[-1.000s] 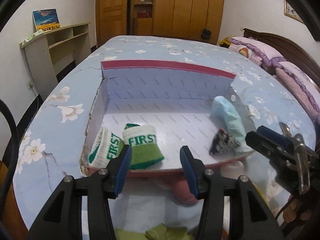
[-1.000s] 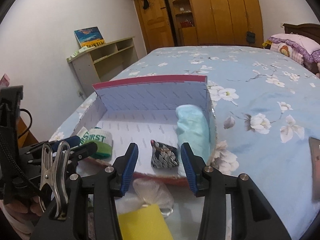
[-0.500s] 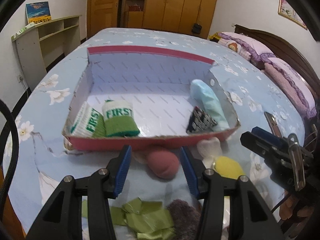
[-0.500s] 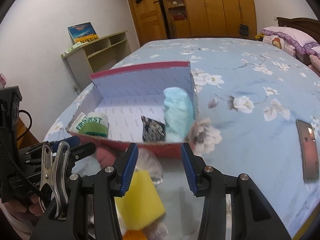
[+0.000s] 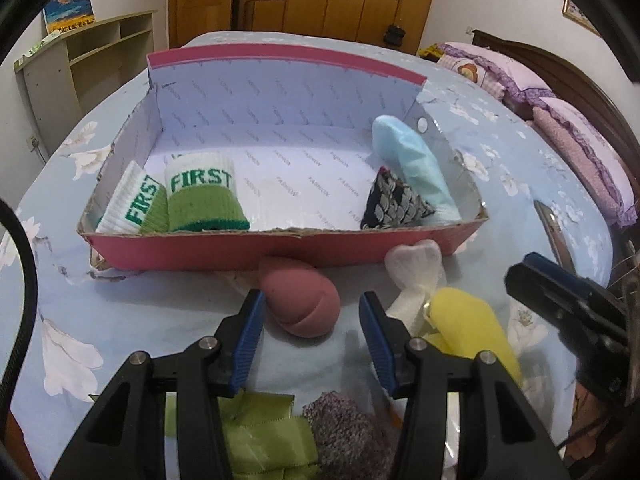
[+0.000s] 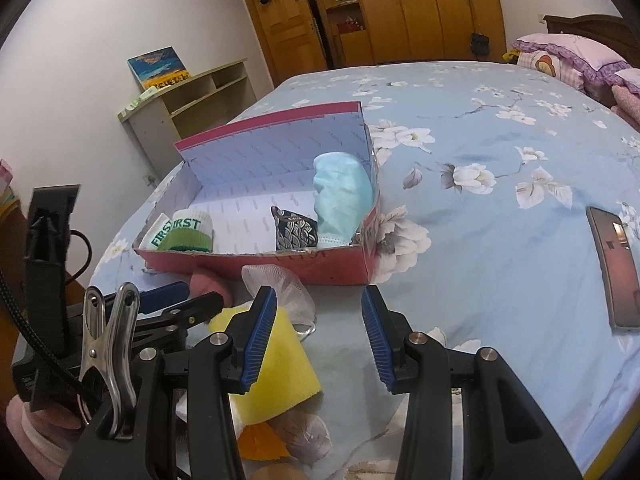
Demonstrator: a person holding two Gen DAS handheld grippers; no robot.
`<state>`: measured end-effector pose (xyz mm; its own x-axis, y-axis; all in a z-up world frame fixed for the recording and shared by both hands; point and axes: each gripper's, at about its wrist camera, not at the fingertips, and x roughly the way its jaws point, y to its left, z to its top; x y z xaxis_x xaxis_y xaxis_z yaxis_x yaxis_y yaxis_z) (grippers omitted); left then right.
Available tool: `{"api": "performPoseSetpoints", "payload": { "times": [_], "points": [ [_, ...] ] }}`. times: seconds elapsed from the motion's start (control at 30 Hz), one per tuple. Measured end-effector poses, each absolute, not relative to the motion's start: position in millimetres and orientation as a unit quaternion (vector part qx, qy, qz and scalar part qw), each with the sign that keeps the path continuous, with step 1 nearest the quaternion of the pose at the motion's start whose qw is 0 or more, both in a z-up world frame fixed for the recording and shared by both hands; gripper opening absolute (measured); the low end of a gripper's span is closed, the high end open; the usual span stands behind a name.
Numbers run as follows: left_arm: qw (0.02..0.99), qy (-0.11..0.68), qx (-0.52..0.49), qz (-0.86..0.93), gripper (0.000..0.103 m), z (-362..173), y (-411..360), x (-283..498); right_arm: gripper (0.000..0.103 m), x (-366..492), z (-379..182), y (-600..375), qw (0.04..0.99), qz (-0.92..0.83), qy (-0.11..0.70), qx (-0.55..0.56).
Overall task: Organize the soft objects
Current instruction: 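Grasp the pink egg-shaped sponge with the left gripper while the right moves to the pile, then grasp the yellow sponge with the right gripper while the left holds the pink sponge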
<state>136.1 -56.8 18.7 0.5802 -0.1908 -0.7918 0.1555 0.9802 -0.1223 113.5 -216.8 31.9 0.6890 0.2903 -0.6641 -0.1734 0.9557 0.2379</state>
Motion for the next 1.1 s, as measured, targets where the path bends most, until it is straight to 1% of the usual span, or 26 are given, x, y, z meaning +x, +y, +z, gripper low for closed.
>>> {"api": "performPoseSetpoints", "payload": {
  "times": [0.2, 0.37, 0.4, 0.43, 0.6, 0.8, 0.97, 1.1],
  "points": [
    [0.889, 0.451, -0.009, -0.078, 0.052, 11, -59, 142, 0.046, 112, 26, -220, 0.915, 0.122, 0.376, 0.084],
    [0.877, 0.474, -0.027, -0.07, 0.05, 1, -54, 149, 0.045, 115, 19, -221, 0.911, 0.122, 0.385, 0.089],
    [0.878, 0.472, -0.028, -0.071, 0.049, 0, -54, 149, 0.045, 115, 18, -222, 0.91, 0.122, 0.385, 0.089],
    [0.88, 0.469, -0.028, -0.074, 0.045, 1, -54, 148, 0.045, 115, 18, -222, 0.91, 0.122, 0.385, 0.09],
    [0.882, 0.463, -0.022, -0.082, 0.042, 5, -55, 144, 0.045, 115, 18, -223, 0.91, 0.121, 0.386, 0.091],
    [0.889, 0.448, -0.023, -0.091, 0.042, 13, -51, 136, 0.045, 117, 16, -220, 0.908, 0.119, 0.392, 0.09],
    [0.905, 0.417, -0.001, -0.081, 0.042, 24, -47, 123, 0.045, 114, 18, -217, 0.907, 0.12, 0.393, 0.092],
    [0.907, 0.414, -0.009, -0.08, 0.042, 28, -38, 116, 0.045, 110, 20, -212, 0.907, 0.122, 0.393, 0.089]
  ]
}}
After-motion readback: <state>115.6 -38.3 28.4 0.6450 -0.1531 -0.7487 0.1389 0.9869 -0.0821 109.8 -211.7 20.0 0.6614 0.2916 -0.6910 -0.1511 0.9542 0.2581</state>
